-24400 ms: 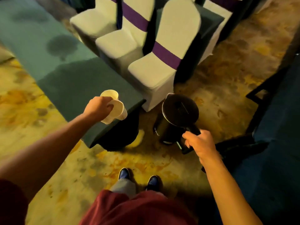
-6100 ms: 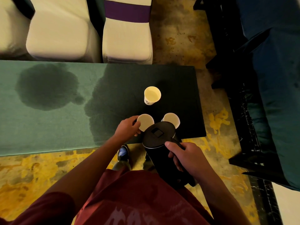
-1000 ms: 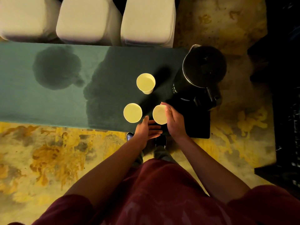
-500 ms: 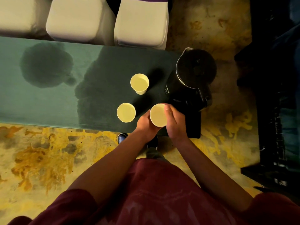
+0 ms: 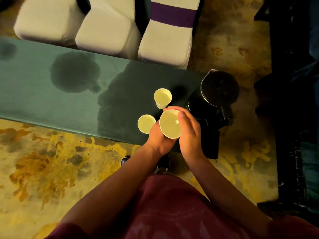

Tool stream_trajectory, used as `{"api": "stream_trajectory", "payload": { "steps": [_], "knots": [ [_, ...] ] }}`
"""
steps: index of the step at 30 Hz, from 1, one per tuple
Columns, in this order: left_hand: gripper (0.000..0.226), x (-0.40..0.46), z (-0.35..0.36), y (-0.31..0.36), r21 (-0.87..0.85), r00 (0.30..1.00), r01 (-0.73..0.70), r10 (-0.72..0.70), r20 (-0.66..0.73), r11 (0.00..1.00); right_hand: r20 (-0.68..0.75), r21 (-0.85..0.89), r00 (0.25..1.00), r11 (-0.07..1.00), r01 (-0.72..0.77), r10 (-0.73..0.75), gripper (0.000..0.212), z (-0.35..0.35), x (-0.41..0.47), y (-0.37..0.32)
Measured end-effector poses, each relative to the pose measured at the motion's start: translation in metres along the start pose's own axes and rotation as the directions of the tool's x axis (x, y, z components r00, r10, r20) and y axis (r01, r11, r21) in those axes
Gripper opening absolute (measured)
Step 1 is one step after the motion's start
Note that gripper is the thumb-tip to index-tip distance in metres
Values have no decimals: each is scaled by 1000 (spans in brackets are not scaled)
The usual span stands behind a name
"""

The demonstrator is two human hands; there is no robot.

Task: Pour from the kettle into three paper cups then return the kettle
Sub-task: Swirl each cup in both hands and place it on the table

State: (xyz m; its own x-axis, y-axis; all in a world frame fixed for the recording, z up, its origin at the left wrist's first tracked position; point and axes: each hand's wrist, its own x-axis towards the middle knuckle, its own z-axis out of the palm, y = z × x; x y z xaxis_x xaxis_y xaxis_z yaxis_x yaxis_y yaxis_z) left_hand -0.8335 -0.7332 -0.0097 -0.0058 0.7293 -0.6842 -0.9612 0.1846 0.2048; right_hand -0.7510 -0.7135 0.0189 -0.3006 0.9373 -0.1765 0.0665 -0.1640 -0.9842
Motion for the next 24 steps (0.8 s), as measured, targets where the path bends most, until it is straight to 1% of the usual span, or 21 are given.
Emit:
{"api": "stream_trajectory", "payload": {
  "steps": [2, 5, 9, 17, 20, 24],
  "knots": [
    [18, -10, 0, 11, 11, 999, -24, 23, 23, 1000, -3, 27, 1000, 1000, -6, 7, 29, 12, -2, -10],
    [14, -22, -10, 28, 29, 999, -34, 32, 38, 999, -13, 58, 1000, 998, -19, 20, 27, 33, -5, -16],
    [18, -38, -24, 57, 60, 1000, -30, 30, -7, 998, -34, 95, 999, 995, -4, 7, 28, 66, -13, -18],
    [26, -65, -69, 119, 90, 999, 36, -37, 4, 995, -110, 93, 994, 995, 32, -21, 32, 144, -31, -21],
    [26, -70, -84, 144, 122, 1000, 21, -23, 13, 992, -111, 95, 993, 995, 37, -26, 33, 170, -31, -20],
    [25, -71, -96, 168, 130, 1000, 6, -5, -6, 991, -75, 122, 997, 992, 37, -27, 34, 196, -21, -15]
  ]
}}
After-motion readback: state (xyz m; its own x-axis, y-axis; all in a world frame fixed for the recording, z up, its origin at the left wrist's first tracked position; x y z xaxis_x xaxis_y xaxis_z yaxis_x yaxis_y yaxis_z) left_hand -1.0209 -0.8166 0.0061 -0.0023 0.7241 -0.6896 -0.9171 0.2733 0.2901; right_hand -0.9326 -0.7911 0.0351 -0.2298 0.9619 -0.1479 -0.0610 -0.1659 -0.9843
